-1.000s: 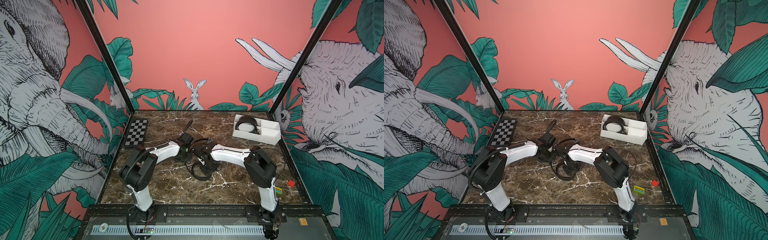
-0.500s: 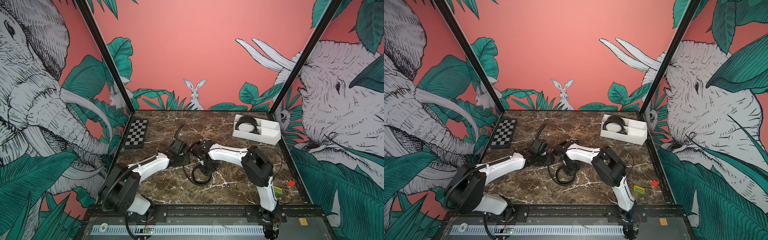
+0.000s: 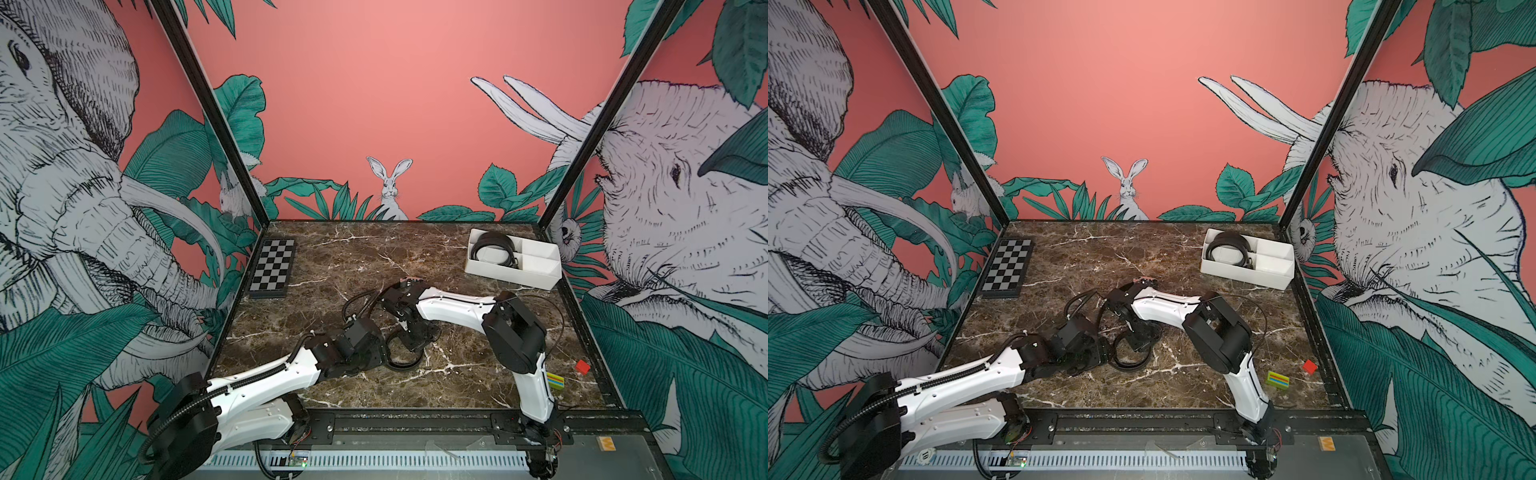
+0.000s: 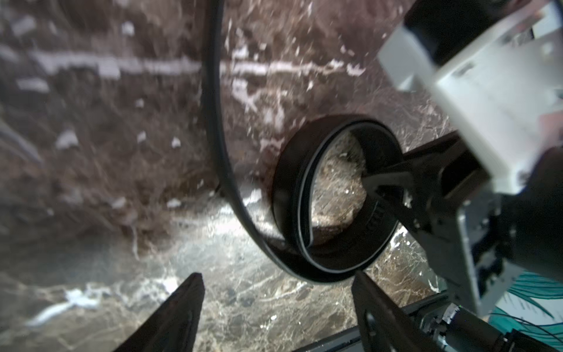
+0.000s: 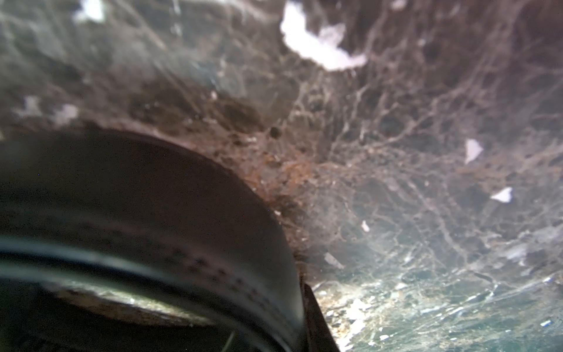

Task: Place the belts into the storage roll
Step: Roll the belt at the center of the board.

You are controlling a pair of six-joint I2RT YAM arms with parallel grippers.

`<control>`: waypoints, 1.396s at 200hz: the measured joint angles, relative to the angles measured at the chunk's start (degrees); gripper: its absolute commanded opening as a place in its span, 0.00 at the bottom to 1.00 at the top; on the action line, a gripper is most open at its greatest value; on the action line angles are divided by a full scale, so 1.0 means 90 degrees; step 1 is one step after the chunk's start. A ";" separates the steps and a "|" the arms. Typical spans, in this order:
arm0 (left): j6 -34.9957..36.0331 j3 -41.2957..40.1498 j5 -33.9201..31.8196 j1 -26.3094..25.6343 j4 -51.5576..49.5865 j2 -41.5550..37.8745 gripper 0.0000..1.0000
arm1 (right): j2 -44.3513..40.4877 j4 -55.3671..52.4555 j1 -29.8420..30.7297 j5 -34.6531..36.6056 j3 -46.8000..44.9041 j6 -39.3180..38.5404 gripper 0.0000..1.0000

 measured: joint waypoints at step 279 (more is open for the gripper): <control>0.0012 0.0653 0.0022 -0.0126 0.0199 0.2059 0.00 | -0.0345 0.0512 -0.0029 -0.0306 -0.0481 0.0073 0.59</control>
